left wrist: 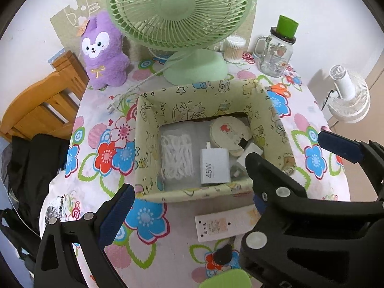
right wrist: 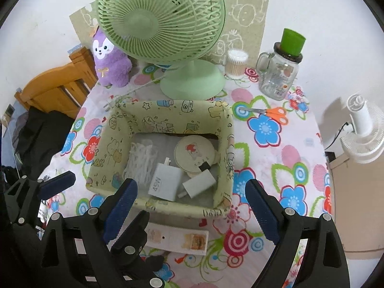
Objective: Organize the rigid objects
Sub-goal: 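Withdraw both tools from the basket back toward the remaining table items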
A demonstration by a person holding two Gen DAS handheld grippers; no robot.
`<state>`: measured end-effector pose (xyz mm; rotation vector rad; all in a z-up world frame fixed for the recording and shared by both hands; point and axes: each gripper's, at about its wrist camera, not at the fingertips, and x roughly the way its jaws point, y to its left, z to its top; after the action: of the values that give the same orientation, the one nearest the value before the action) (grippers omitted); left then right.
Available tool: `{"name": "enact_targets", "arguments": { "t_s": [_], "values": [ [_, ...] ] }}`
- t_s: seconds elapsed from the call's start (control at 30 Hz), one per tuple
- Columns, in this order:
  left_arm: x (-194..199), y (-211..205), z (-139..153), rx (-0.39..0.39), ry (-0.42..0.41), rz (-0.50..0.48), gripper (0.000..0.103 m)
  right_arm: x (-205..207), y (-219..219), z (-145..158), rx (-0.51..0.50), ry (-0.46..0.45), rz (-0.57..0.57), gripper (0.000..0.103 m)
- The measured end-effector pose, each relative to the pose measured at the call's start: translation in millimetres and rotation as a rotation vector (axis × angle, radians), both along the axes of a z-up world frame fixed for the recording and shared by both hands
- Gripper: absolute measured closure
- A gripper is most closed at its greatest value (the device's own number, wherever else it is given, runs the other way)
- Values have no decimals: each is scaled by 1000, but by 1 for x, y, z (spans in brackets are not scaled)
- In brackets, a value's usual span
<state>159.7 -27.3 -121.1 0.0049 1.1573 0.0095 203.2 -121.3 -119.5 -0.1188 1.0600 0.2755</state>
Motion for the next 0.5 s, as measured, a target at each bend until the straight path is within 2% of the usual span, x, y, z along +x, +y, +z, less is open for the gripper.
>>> {"name": "enact_targets", "arguments": {
  "t_s": [0.5],
  "values": [
    [-37,-1,30,-16,-67,-24,2,-46,-15,32,16,-88,-57,10]
  ]
}}
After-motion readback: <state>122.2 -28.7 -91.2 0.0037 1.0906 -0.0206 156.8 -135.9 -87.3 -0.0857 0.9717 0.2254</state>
